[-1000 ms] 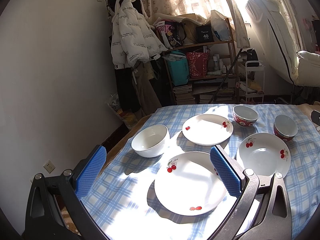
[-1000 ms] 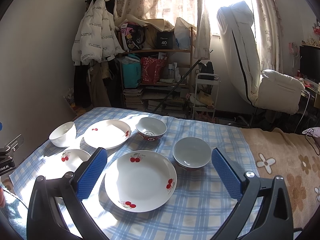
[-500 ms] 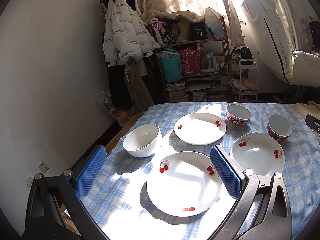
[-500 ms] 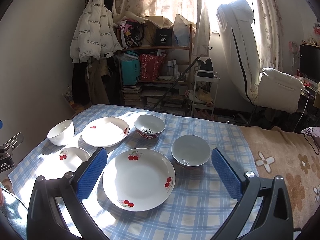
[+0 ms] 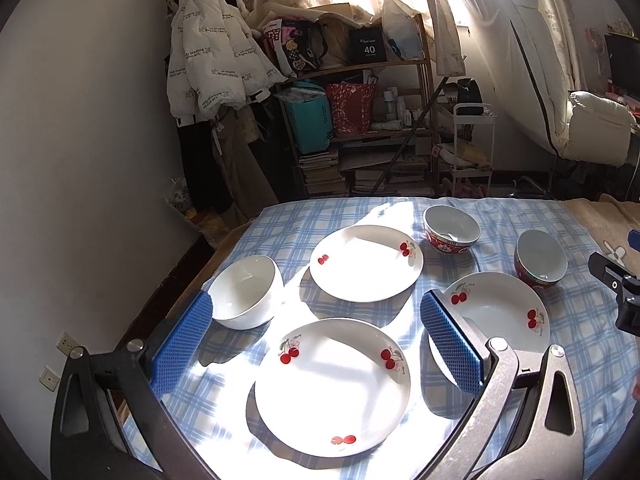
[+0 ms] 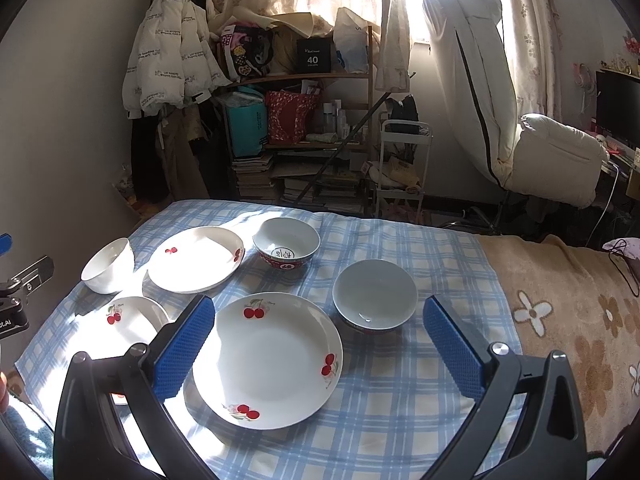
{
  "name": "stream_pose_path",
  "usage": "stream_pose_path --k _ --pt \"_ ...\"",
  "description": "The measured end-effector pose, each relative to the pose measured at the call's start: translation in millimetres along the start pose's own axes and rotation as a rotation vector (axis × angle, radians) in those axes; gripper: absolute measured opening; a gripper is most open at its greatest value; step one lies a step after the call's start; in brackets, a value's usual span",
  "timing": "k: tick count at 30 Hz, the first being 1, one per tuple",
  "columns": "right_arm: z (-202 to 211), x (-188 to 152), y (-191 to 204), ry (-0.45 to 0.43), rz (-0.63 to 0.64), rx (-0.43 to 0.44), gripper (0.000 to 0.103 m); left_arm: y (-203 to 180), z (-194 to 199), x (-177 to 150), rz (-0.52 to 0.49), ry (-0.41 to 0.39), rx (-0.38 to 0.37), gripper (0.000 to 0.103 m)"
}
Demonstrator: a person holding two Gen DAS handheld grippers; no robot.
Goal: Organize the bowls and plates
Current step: 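Move both tools toward the rim of a large white cherry plate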
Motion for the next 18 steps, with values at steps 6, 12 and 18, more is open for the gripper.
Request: stream_pose_path --k 6,12,18 --pt "-18.7 2.0 -6.2 0.02 0.013 -0.033 0.103 -21.3 -26.8 14.6 -0.029 0.05 -0.057 0.102" --pt "-42.6 -9.0 -11.7 0.091 0.043 -0.079 0.103 -54.0 -61.7 13.7 -0.079 0.116 -0.133 0.102" --pt "-66.0 -25.4 -24.2 0.181 -0.003 -0.092 0.103 -82.6 -96.4 -5.2 -0.112 0.214 -0.196 0.102"
Point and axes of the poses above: each gripper's, at about its wrist camera, not at the fingertips, and z roughly against the way its jaws point, y to its left, x to its top, the point moved 7 cm from there along -z, roughly the way its jaws point, and after that the axes turned 8 degrees about -y, right-handed, at the moved point
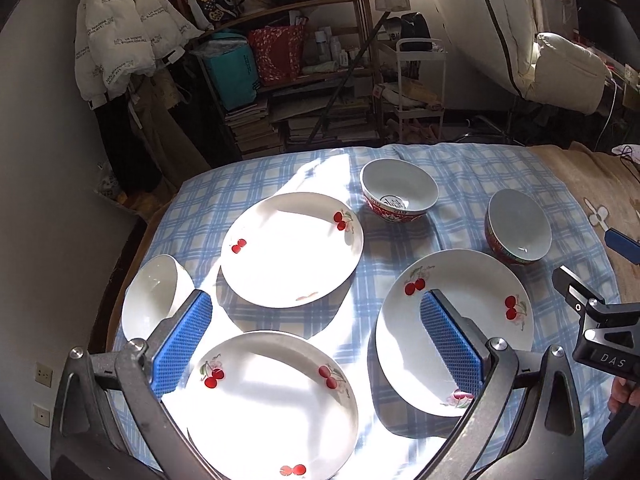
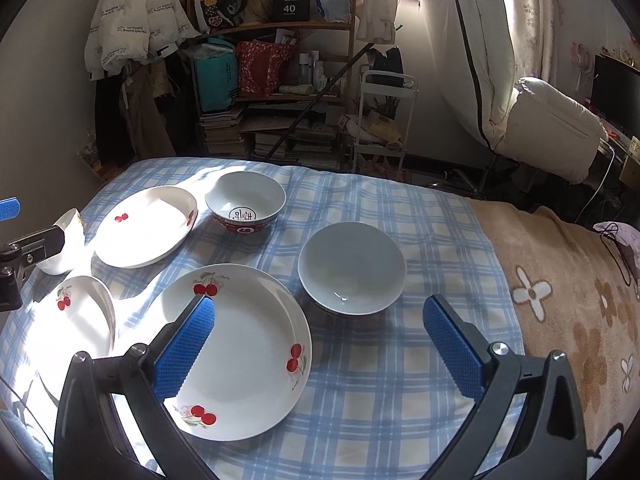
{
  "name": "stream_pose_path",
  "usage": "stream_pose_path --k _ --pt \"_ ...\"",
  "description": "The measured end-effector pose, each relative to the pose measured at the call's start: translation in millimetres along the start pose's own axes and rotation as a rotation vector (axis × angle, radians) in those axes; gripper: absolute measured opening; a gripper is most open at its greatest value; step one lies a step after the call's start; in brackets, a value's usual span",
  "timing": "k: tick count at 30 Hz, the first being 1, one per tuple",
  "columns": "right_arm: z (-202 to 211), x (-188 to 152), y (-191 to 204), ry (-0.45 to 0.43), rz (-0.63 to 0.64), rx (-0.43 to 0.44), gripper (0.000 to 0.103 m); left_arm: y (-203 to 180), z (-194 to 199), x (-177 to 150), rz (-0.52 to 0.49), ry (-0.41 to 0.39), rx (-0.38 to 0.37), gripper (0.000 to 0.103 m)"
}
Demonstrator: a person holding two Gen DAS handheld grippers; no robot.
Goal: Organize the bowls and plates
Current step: 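Move both tools toward the rim of a large white cherry plate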
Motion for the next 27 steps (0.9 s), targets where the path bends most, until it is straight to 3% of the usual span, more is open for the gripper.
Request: stream_pose_path --k 11,27 --pt "-43.6 -26.4 -11.5 0.143 -0.072 0.019 0.103 -16.7 -60.0 -23.4 -0.015 0.106 -0.06 0.102" --pt "-78.6 -51.1 -4.4 0.225 -0.04 0.04 0.103 -42.5 -99.7 -49.0 -0.041 0.202 -0.153 0.102"
Point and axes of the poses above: each gripper's, at about its wrist camera, not at the fingertips, and z roughly against the way its jaws point, y to its left, x to its top, the point moved 7 cm from there along -z, roughly the way its jaws point, and after that the axes turned 8 degrees about -y, right-handed, at the moved point
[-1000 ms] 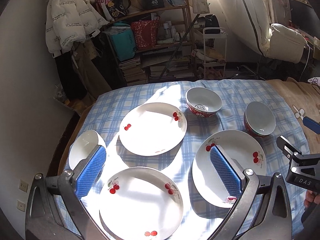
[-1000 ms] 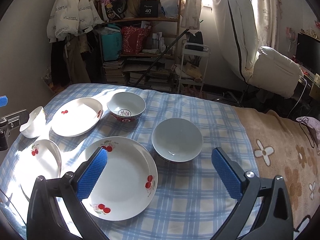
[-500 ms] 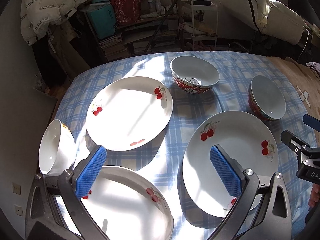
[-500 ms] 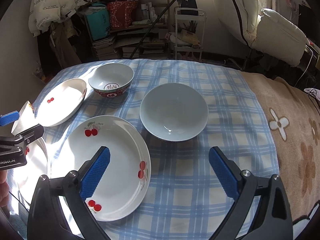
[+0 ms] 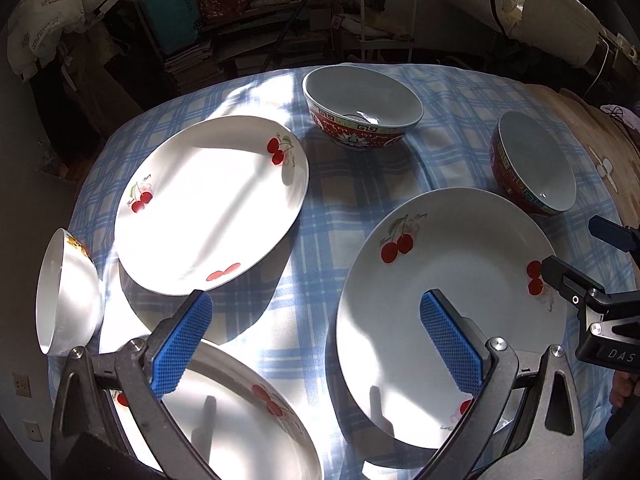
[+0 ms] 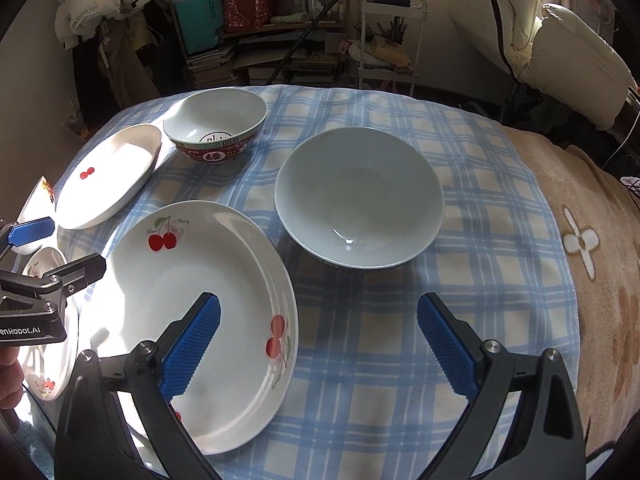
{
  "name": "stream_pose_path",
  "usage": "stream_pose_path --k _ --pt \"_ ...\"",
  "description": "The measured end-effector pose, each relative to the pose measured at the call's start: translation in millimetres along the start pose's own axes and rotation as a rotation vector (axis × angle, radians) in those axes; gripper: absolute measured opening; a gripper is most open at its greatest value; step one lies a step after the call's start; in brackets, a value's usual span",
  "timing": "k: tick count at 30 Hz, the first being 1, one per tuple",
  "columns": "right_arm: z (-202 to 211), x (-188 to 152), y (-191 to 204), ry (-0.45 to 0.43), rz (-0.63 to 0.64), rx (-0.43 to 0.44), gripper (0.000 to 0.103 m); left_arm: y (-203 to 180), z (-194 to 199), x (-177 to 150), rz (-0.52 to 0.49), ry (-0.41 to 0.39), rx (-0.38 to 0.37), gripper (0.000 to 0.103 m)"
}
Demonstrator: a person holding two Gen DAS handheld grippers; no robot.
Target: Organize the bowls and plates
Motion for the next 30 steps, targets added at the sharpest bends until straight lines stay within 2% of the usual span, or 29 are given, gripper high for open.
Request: stream_pose_path --k 2,5,11,14,15,16,17,19,21,25,27,30 --pt "-3.5 -2.8 0.4 0.011 0.0 0.006 0.103 -1.8 -0.5 -0.2 -0.004 -0.003 -0.005 0.102" --pt "-7.9 -6.5 0.4 0.029 0.002 0.017 0.096 -4.1 -0.6 -0.1 -0.012 -0.01 -0.012 0.1" --pt "-11.2 -9.5 0.4 0.052 -0.023 0.049 0.085 -11.5 1.1 -1.0 -0.031 -0.014 -0.035 0.077" --pt "-9.8 -10.0 2.9 0.054 -0.021 0.066 0.079 -14.6 -0.3 -3.9 -0.033 -0.005 -0.057 0.057" --pt "-9.9 -10.4 4.7 0.059 -0.019 0.078 0.072 -15.6 -1.0 -4.6 -0.032 -0.002 -0.065 0.044" --pt "-10.6 -11.7 7.1 0.071 -0.019 0.096 0.059 -15.9 -1.9 -5.4 -0.026 0.002 -0.065 0.038" --pt "-12.4 -14.1 9.3 0.093 -0.021 0.118 0.051 -15.7 -2.9 -6.3 -0.02 0.004 -0.067 0.037" --pt "-16.3 -19.6 12.6 0.129 -0.032 0.149 0.026 -15.0 -6.2 -8.1 -0.012 0.014 -0.064 0.034" --pt "-17.8 -22.1 14.1 0.14 -0.034 0.16 0.019 -14.8 -10.6 -11.1 -0.004 0.031 -0.067 0.028" --pt "-16.1 -21.7 13.2 0.137 -0.03 0.155 0.012 -15.2 -14.9 -17.8 0.009 0.057 -0.069 0.018" --pt "-15.7 -21.7 12.4 0.14 -0.04 0.158 0.012 -17.9 -13.7 -18.7 -0.024 0.054 -0.058 0.018" --pt "-15.7 -21.5 12.5 0.137 -0.033 0.152 0.012 -17.9 -14.5 -18.3 -0.021 0.058 -0.051 0.018"
Point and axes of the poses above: each gripper's, at about its wrist camera, not at the fingertips, and z roughly against the way its jaws point, y to its left, x to its top, the point moved 7 cm from there along -z, roughly the way its jaws point, and after that the axes turned 8 degrees about -y, right-handed, at the moved point
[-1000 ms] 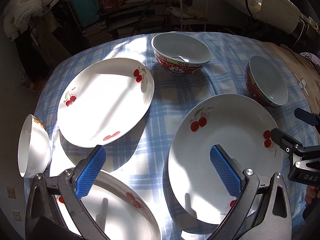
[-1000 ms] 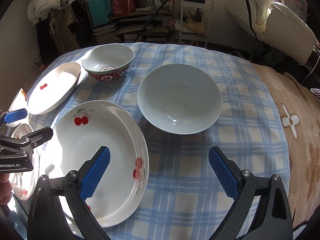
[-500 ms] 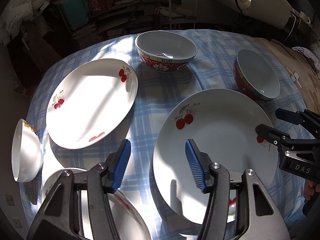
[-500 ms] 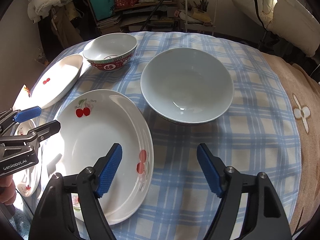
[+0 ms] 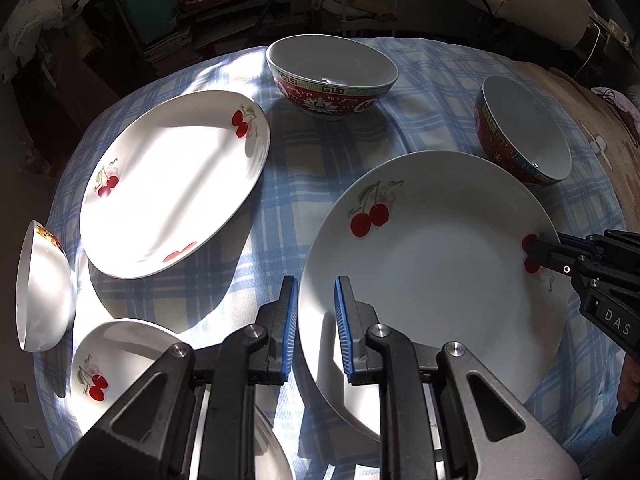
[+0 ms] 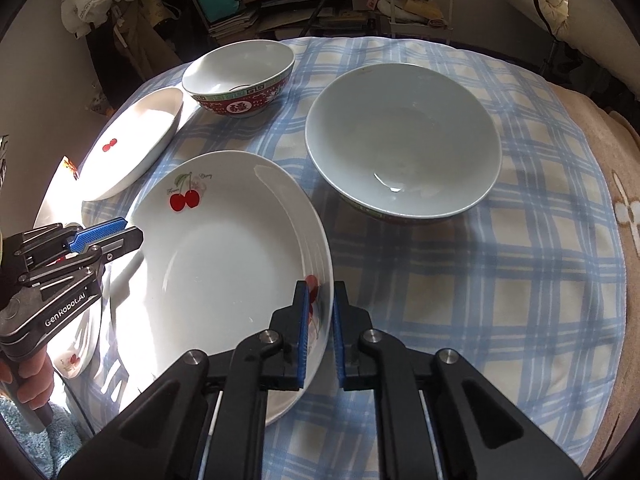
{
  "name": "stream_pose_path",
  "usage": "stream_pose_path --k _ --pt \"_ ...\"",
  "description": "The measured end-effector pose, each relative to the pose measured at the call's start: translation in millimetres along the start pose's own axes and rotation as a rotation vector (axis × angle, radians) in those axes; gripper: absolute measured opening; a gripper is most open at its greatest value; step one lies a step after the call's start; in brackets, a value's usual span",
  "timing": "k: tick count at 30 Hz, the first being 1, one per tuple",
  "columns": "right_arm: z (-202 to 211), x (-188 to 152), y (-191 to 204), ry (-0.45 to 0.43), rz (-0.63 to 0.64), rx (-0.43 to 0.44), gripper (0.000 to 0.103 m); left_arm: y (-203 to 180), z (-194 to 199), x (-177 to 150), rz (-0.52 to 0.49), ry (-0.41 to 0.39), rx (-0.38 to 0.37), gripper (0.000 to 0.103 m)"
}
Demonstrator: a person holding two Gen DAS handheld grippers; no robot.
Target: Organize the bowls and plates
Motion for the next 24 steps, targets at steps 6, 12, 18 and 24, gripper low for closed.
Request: stream_pose_path --k 6,12,18,24 --pt "0.5 0.6 -1.8 0.006 -0.008 0.012 0.012 0.9 -1.8 0.1 0.0 0.003 -0.008 0.018" --pt "3.7 -0.4 0.2 0.013 0.007 0.017 0.011 4.1 -5.2 -2.6 0.027 0.019 -0.013 0.017" --pt "6.4 -0.6 0.0 0.011 -0.005 0.019 0.011 7.6 0.7 -1.5 0.07 0.018 -0.04 0.016" --pt "13.9 -3.1 -5.3 0.012 -0.035 0.016 0.01 1.2 7.0 -4.3 0.078 0.013 -0.064 0.016"
Point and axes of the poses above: each gripper's, at about its wrist camera, not at the fingertips, and z roughly against the way its jaws point, y to its left, x to its top, the point moved 7 cm from there along -z, roughly the way its jaws point, and after that the axes turned 8 degrees about -y, right-handed, at the moved point
